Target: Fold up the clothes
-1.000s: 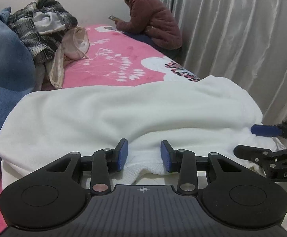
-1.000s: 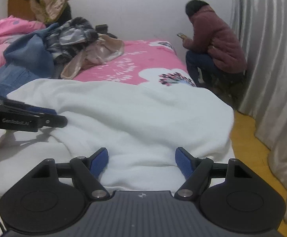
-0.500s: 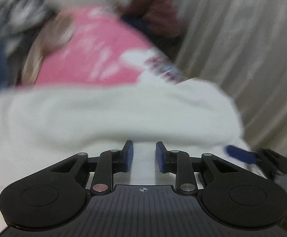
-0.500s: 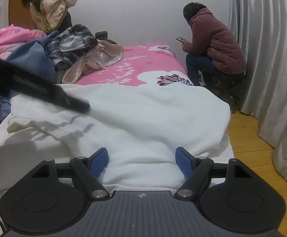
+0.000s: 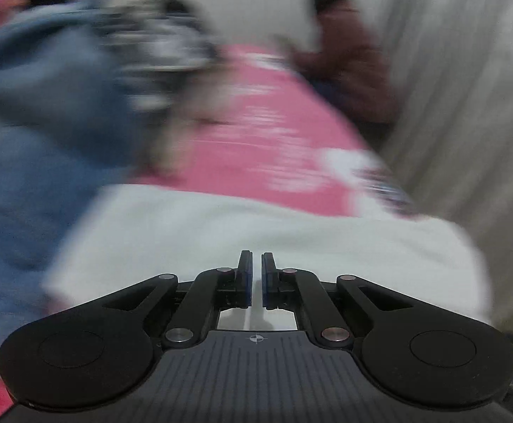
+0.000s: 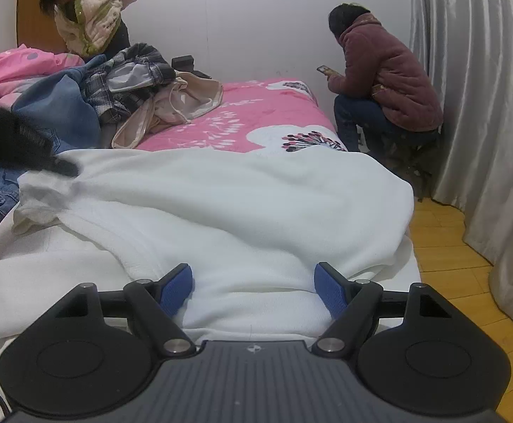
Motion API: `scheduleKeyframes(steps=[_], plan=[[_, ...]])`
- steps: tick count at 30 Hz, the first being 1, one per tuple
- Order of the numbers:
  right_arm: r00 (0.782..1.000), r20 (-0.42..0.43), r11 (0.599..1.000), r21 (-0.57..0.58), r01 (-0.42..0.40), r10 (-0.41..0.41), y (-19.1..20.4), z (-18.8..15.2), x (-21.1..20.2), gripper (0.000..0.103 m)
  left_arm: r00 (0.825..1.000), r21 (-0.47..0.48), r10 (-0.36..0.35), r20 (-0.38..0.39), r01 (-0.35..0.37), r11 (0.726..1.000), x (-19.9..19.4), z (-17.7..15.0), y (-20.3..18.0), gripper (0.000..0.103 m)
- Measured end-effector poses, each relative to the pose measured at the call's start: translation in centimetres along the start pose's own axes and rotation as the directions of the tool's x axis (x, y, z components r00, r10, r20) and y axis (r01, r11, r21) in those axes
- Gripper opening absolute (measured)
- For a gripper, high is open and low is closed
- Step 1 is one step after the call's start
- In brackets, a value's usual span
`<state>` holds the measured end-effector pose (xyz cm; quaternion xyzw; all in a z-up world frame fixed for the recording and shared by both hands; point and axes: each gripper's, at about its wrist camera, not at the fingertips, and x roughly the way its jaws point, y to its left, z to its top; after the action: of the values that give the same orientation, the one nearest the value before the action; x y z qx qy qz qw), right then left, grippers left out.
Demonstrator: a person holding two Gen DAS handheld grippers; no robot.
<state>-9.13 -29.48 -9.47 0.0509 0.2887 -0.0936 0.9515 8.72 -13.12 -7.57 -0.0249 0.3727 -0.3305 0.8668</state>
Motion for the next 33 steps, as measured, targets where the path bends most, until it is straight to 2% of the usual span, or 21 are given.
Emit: scheduleKeyframes(steps=[2, 5, 6, 7, 9, 11, 13, 15, 17, 18, 20, 21, 22, 23, 24, 25, 26, 29, 31, 32, 33], plan=[[1.0, 0.001, 1.0, 0.002, -0.002, 0.002, 0.0, 0.0, 0.0, 0.079, 0.99, 0.014, -0.121, -0.065, 0.122, 0.992, 1.2, -0.3, -2.2, 0.005], [1.0, 0.003, 1.0, 0.004, -0.003, 0.003, -0.1, 0.0, 0.0, 0.079, 0.952, -0.045, -0.215, -0.22, 0.21, 0.977, 4.1, -1.3, -3.5, 0.007], [1.0, 0.004, 1.0, 0.005, -0.004, 0.004, -0.1, -0.1, 0.0, 0.079, 0.942, -0.104, -0.223, -0.251, 0.203, 0.974, 4.9, -1.8, -2.8, 0.005], [1.0, 0.004, 1.0, 0.006, -0.005, 0.005, -0.1, -0.1, 0.0, 0.079, 0.933, -0.213, -0.268, -0.241, 0.218, 0.952, 5.3, -2.0, -1.1, 0.005], [1.0, 0.005, 1.0, 0.006, -0.005, 0.005, -0.1, -0.1, -0.1, 0.079, 0.924, -0.421, -0.326, -0.199, 0.22, 0.88, 5.5, -2.0, 2.9, 0.004], [1.0, 0.006, 1.0, 0.008, -0.007, 0.007, -0.1, -0.1, -0.1, 0.079, 0.957, -0.519, -0.258, -0.134, 0.155, 0.841, 4.7, -1.6, 6.6, 0.004], [1.0, 0.006, 1.0, 0.009, -0.009, 0.009, -0.1, -0.1, -0.1, 0.079, 0.99, -0.559, -0.114, -0.077, 0.051, 0.828, 3.1, -1.0, 9.4, 0.004], [1.0, 0.007, 1.0, 0.009, -0.009, 0.009, -0.1, -0.1, -0.1, 0.079, 0.998, -0.594, 0.046, -0.036, -0.058, 0.802, 1.4, -0.3, 11.4, 0.004], [1.0, 0.008, 1.0, 0.009, -0.009, 0.009, -0.1, -0.1, -0.2, 0.079, 0.983, -0.545, 0.182, 0.003, -0.151, 0.825, -0.2, 0.3, 10.6, 0.003], [1.0, 0.008, 1.0, 0.01, -0.009, 0.009, -0.1, -0.1, -0.2, 0.079, 0.965, -0.476, 0.261, 0.038, -0.212, 0.853, -1.0, 0.6, 9.0, 0.006], [1.0, 0.008, 1.0, 0.01, -0.008, 0.008, -0.1, -0.2, -0.2, 0.079, 0.954, -0.327, 0.269, 0.129, -0.215, 0.92, -1.7, 0.6, 5.9, 0.008], [1.0, 0.008, 1.0, 0.01, -0.008, 0.008, -0.1, -0.2, -0.2, 0.079, 0.969, -0.26, 0.189, 0.158, -0.144, 0.955, -1.7, 0.6, 4.6, 0.01], [1.0, 0.008, 1.0, 0.009, -0.008, 0.008, -0.1, -0.2, -0.2, 0.079, 0.991, -0.237, 0.068, 0.116, -0.039, 0.971, -0.7, 0.5, 3.5, 0.012], [1.0, 0.009, 1.0, 0.01, -0.008, 0.008, -0.1, -0.2, -0.2, 0.079, 0.997, -0.237, -0.06, 0.049, 0.07, 0.969, 0.5, 0.3, 2.6, 0.012], [1.0, 0.01, 1.0, 0.01, -0.008, 0.008, -0.1, -0.2, -0.2, 0.079, 0.982, -0.245, -0.188, -0.018, 0.178, 0.953, 1.8, 0.2, 1.6, 0.013], [1.0, 0.011, 1.0, 0.01, -0.009, 0.009, -0.2, -0.2, -0.2, 0.079, 0.946, -0.26, -0.312, -0.083, 0.282, 0.924, 3.0, 0.0, 0.7, 0.013], [1.0, 0.012, 1.0, 0.01, -0.01, 0.01, -0.2, -0.2, -0.2, 0.079, 0.891, -0.281, -0.431, -0.145, 0.38, 0.881, 4.3, -0.1, -0.3, 0.013], [1.0, 0.015, 1.0, 0.013, -0.01, 0.009, -0.3, -0.3, -0.2, 0.079, 0.778, -0.327, -0.552, -0.302, 0.459, 0.826, 8.4, -1.0, -1.3, 0.012], [1.0, 0.019, 1.0, 0.017, -0.01, 0.01, -0.4, -0.3, -0.3, 0.079, 0.734, -0.384, -0.605, -0.308, 0.486, 0.785, 10.6, -0.8, 0.0, 0.006], [1.0, 0.023, 1.0, 0.019, -0.01, 0.01, -0.4, -0.4, -0.3, 0.079, 0.726, -0.439, -0.625, -0.286, 0.48, 0.759, 11.4, -0.5, 1.1, 0.005], [1.0, 0.026, 1.0, 0.02, -0.011, 0.01, -0.4, -0.5, -0.3, 0.079, 0.735, -0.493, -0.633, -0.245, 0.467, 0.734, 12.2, -0.1, 2.5, 0.004]])
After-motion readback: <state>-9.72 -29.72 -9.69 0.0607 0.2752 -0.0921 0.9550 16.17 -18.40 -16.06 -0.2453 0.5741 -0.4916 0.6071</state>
